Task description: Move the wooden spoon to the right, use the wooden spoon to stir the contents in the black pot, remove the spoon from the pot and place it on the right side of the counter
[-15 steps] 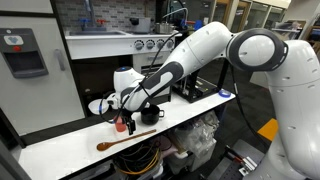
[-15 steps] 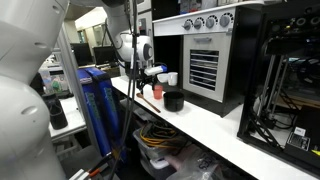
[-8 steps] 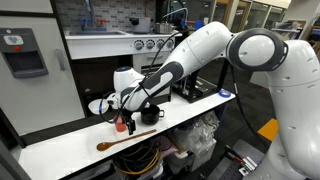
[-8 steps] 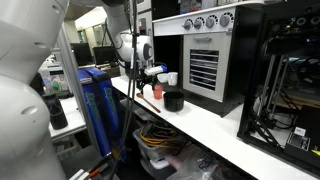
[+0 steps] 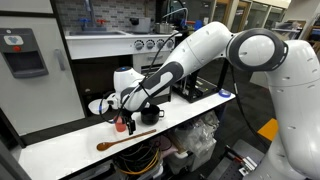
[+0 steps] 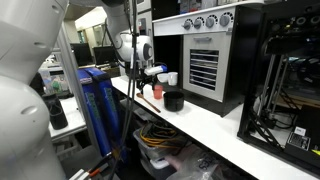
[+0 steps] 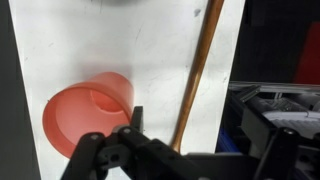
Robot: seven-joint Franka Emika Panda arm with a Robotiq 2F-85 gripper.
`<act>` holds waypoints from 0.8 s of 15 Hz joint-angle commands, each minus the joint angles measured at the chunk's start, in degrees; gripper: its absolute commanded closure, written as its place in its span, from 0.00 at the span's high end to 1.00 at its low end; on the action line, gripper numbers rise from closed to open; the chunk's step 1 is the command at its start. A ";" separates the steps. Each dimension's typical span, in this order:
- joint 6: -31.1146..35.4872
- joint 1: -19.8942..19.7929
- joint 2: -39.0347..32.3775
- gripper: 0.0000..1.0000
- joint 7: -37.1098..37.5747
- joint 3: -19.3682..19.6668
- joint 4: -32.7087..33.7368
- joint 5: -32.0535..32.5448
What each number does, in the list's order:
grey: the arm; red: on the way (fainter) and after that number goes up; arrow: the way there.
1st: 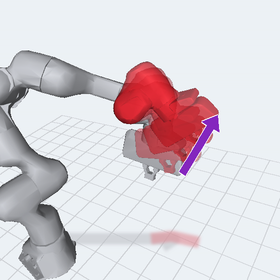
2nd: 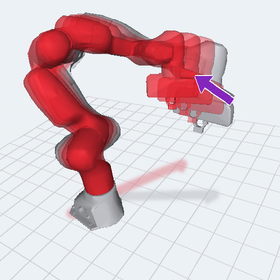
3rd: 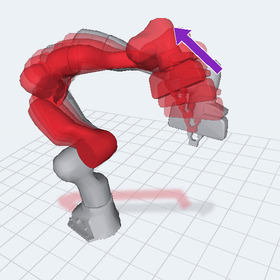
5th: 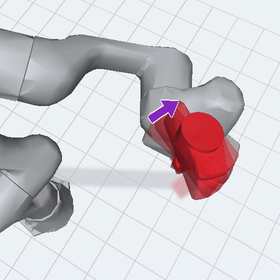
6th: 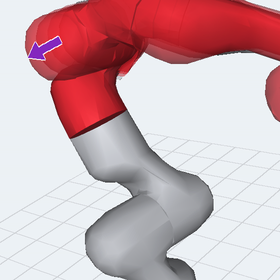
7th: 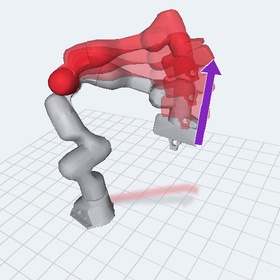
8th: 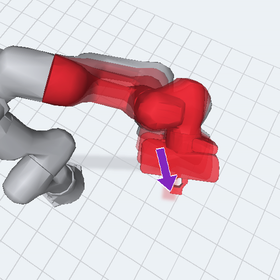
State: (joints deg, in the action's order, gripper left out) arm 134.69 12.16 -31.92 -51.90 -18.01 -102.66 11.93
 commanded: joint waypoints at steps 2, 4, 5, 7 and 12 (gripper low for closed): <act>-1.43 0.14 -0.52 1.00 -1.76 0.07 1.26 -0.50; -1.43 0.14 -0.52 1.00 -1.76 0.07 1.26 -0.50; -1.43 0.14 -0.52 1.00 -1.76 0.07 1.26 -0.50; -1.43 0.14 -0.52 1.00 -1.76 0.07 1.26 -0.50; -0.10 0.45 -0.01 1.00 -0.17 0.44 0.18 -0.33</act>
